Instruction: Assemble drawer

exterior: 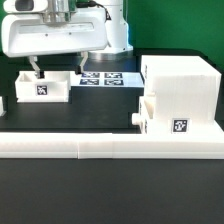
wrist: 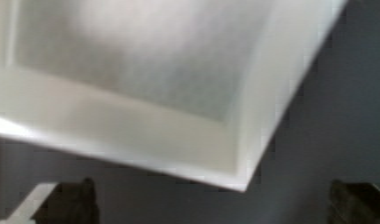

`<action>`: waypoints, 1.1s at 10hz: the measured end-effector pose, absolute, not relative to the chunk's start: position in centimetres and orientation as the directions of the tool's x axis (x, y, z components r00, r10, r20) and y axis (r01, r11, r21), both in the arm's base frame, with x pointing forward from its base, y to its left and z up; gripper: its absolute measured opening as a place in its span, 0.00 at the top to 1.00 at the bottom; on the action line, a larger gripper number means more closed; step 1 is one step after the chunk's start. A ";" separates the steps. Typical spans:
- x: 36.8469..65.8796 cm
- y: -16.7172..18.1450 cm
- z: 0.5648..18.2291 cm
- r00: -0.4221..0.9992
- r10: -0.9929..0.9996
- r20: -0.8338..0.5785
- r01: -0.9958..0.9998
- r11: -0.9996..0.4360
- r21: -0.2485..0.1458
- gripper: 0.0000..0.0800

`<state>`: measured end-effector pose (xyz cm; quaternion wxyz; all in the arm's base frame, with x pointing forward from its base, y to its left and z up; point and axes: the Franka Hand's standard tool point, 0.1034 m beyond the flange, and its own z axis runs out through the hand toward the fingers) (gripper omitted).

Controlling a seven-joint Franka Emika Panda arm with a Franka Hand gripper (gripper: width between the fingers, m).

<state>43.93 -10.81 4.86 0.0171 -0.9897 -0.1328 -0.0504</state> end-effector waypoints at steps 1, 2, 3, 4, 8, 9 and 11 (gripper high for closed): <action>43.8 -10.7 4.8 0.979 0.181 0.097 0.185 -0.982 -0.035 0.19; 43.6 -10.6 4.6 0.990 0.113 0.086 0.118 -0.992 -0.050 0.19; 43.1 -10.6 4.2 0.992 0.103 0.079 0.107 -0.993 -0.054 0.19; 42.2 -10.5 3.6 0.992 0.102 0.075 0.106 -0.993 -0.053 0.19; 38.3 -9.5 1.0 0.989 0.119 0.089 0.122 -0.992 -0.031 0.19; 38.2 -9.5 0.7 0.988 0.119 0.095 0.122 -0.992 -0.028 0.19; 38.1 -9.5 0.5 0.988 0.118 0.101 0.121 -0.992 -0.024 0.19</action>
Offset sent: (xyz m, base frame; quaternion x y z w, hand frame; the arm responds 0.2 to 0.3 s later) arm -0.0291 -0.0032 -0.0184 0.0008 -0.0218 0.0354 0.9991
